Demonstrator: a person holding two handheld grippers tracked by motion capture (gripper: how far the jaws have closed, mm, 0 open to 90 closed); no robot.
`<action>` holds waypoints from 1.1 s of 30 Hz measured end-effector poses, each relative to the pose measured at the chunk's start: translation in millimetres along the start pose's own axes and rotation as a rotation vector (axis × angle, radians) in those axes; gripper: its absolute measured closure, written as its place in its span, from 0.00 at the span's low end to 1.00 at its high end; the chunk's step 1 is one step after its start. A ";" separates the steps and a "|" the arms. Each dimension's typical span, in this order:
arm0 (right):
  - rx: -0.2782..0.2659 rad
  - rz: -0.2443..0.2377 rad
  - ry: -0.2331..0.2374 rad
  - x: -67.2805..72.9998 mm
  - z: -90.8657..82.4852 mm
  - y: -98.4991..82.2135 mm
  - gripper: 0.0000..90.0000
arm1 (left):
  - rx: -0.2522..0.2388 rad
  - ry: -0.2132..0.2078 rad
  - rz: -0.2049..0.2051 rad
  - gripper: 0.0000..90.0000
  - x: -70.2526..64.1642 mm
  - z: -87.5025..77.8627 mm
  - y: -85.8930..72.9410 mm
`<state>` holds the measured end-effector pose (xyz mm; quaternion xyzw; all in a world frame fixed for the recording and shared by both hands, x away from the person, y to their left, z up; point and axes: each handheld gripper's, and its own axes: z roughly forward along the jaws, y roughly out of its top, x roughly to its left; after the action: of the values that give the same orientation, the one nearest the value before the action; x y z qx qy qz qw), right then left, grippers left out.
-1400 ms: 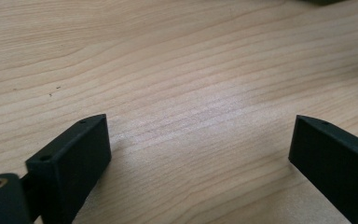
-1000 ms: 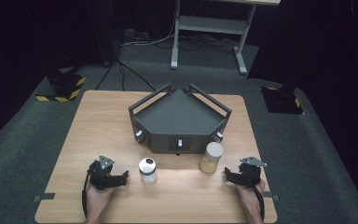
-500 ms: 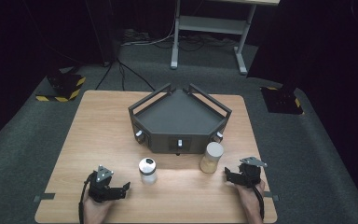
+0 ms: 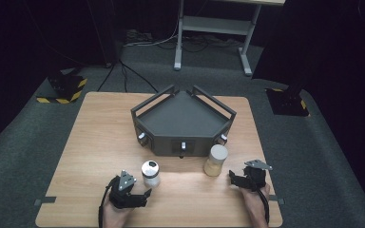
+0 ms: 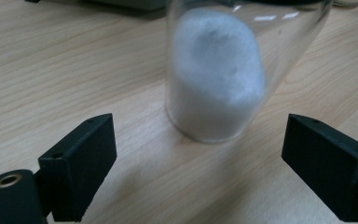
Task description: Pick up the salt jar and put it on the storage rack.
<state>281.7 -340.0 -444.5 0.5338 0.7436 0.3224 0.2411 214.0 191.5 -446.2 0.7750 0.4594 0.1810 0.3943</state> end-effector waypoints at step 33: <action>-0.001 0.002 -0.001 0.3 -0.1 -0.1 0.13 | -0.052 0.053 0.036 0.34 -22.6 32.0 14.1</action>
<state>281.5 -339.8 -444.6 0.5347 0.7428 0.3225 0.2414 231.0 154.2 -453.3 0.7676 0.4508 0.2204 0.3986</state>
